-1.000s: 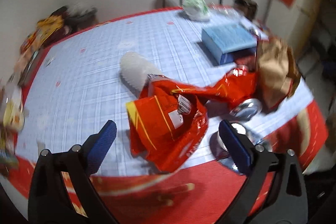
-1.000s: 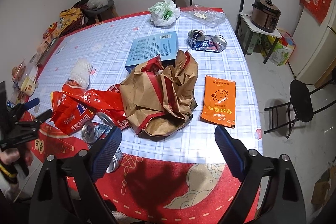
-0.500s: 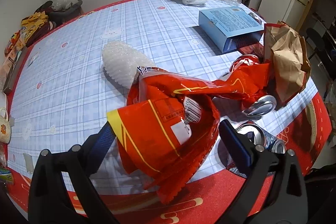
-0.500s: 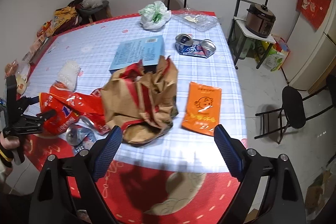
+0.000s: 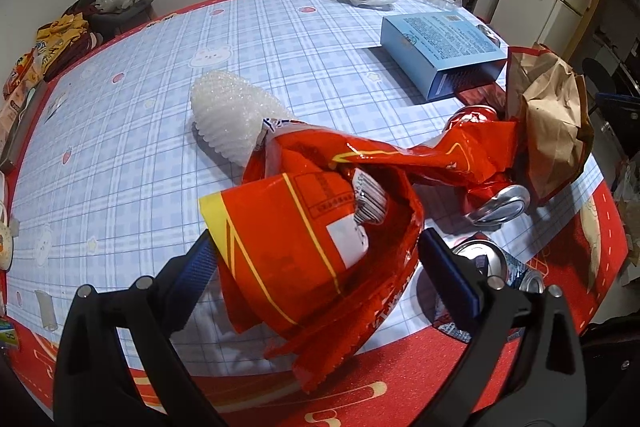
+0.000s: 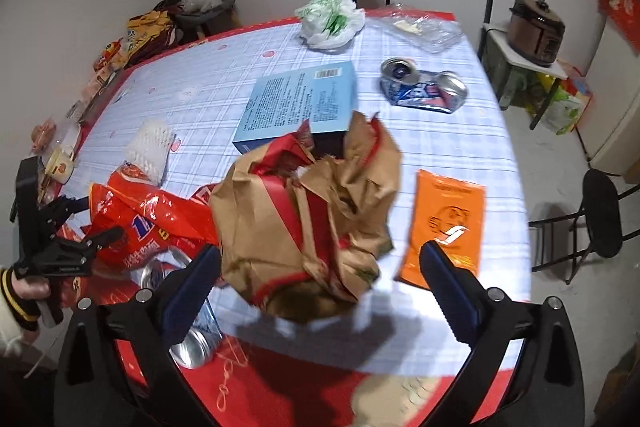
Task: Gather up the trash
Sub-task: 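Grasp the brown paper bag with the right tool while the left tool reaches the red wrapper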
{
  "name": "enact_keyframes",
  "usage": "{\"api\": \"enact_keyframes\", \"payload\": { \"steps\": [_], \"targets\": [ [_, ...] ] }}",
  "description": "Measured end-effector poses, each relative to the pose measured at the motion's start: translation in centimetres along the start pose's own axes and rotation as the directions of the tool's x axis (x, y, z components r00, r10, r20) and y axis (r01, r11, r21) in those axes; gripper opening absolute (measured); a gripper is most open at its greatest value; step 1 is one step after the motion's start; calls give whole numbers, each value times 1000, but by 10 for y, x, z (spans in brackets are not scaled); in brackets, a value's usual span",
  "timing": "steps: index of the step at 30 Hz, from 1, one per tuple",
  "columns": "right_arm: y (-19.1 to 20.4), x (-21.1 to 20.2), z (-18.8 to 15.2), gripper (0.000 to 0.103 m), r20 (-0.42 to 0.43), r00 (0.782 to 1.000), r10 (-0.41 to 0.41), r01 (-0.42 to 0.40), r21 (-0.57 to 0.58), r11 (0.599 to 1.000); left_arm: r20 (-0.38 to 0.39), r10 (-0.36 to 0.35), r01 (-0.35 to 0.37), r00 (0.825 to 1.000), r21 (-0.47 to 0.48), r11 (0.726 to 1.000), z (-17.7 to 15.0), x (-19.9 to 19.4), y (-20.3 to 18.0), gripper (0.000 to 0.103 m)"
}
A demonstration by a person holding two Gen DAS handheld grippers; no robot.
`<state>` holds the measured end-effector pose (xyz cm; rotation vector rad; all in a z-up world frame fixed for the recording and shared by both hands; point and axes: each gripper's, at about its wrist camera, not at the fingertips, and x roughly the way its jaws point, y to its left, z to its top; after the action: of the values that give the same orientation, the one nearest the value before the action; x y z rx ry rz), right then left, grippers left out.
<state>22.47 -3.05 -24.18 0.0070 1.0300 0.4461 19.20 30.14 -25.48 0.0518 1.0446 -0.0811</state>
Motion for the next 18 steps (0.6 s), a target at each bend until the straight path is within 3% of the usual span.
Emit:
{"api": "enact_keyframes", "payload": {
  "steps": [7, 18],
  "targets": [
    [-15, 31, 9, 97, -22, 998, 57, -53, 164, 985, 0, -4, 4, 1000, -4, 1000, 0, 0, 1, 97],
    [-6, 49, 11, 97, -29, 998, 50, -43, 187, 981, -29, -20, 20, 999, -9, 1000, -7, 10, 0, 97]
  ]
}}
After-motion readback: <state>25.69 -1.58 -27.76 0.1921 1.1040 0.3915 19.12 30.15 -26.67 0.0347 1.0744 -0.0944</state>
